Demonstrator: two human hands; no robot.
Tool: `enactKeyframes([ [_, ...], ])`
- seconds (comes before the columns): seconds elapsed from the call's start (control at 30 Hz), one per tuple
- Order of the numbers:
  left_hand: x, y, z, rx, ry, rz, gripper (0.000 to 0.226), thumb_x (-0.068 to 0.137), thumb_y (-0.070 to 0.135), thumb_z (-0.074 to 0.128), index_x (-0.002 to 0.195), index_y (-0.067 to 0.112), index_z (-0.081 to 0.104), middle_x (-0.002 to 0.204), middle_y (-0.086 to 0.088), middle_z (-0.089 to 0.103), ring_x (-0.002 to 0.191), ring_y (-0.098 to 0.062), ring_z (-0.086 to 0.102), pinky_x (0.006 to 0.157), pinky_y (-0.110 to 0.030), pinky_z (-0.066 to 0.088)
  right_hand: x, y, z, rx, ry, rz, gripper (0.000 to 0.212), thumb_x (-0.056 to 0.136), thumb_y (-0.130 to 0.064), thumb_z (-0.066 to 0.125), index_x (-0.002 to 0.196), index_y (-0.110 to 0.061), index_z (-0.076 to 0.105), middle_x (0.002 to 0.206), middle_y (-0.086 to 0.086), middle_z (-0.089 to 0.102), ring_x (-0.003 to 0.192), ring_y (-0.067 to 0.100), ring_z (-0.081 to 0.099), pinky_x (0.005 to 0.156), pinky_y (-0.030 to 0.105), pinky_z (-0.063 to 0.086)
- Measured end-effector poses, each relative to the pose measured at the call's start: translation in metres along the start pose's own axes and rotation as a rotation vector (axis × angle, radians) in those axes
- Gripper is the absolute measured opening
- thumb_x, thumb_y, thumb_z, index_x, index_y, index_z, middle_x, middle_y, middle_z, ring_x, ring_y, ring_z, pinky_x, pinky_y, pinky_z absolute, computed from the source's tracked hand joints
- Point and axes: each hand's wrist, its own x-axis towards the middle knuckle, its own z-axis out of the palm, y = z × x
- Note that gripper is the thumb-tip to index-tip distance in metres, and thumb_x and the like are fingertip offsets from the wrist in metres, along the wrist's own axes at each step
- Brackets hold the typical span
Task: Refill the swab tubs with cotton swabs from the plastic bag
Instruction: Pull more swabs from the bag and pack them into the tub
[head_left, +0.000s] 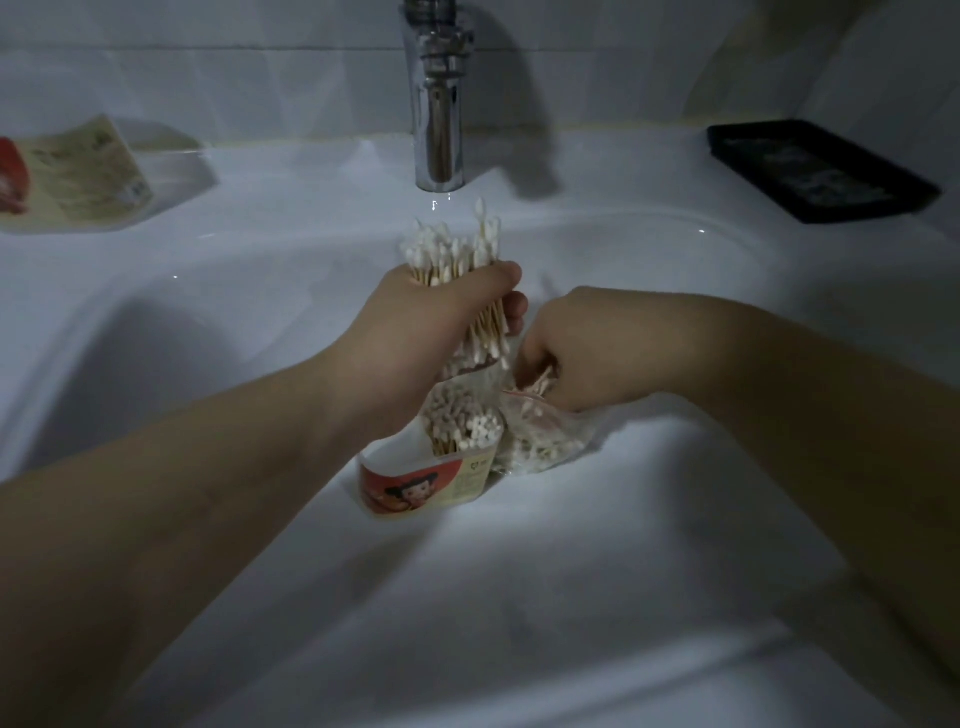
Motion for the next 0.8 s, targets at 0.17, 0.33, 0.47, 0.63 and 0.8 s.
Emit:
enactKeyframes([
  [0.17,0.0,0.0,0.0,-0.014,-0.026,-0.019,0.008,0.094,0.015,0.069,0.091,0.008,0.071,0.083,-0.011,0.072,0.074,-0.02,0.071,0.066,-0.032,0.059,0.005,0.001,-0.002,0.032,0.051,0.024,0.03,0.085,-0.027,0.07,0.059,-0.026,0.056,0.054,-0.006,0.057,0.054,0.01,0.054,0.055,0.026,0.044],
  [0.33,0.001,-0.002,-0.001,0.139,-0.024,-0.013,0.012,0.091,0.018,0.072,0.091,0.006,0.074,0.089,-0.014,0.076,0.085,-0.029,0.075,0.088,-0.051,0.06,0.0,0.006,-0.01,0.158,0.094,0.075,0.013,0.079,-0.023,0.076,0.069,-0.019,0.068,0.061,-0.001,0.07,0.058,0.012,0.066,0.063,0.03,0.054],
  [0.47,0.0,-0.004,-0.002,0.356,-0.018,0.03,0.009,0.086,0.023,0.076,0.09,0.015,0.077,0.087,-0.008,0.078,0.087,-0.025,0.076,0.091,-0.048,0.059,-0.012,0.015,-0.02,0.472,0.122,0.079,0.006,0.085,-0.012,0.078,0.083,-0.017,0.076,0.066,0.001,0.075,0.064,0.012,0.075,0.067,0.025,0.06],
  [0.63,-0.001,-0.005,-0.002,0.332,-0.034,0.027,0.005,0.088,0.02,0.076,0.091,0.016,0.075,0.09,-0.009,0.078,0.083,-0.021,0.077,0.08,-0.038,0.061,-0.017,0.022,-0.023,0.74,0.247,0.078,0.01,0.086,-0.001,0.077,0.093,-0.007,0.075,0.069,0.011,0.075,0.065,0.019,0.075,0.061,0.021,0.06],
  [0.8,0.001,-0.006,-0.004,0.241,-0.108,0.053,0.03,0.079,0.027,0.075,0.106,0.014,0.075,0.104,-0.014,0.076,0.101,-0.032,0.073,0.098,-0.055,0.055,-0.018,0.021,-0.03,0.987,0.426,0.021,0.019,0.087,0.0,0.076,0.105,-0.004,0.072,0.071,0.016,0.074,0.066,0.023,0.074,0.064,0.024,0.062],
])
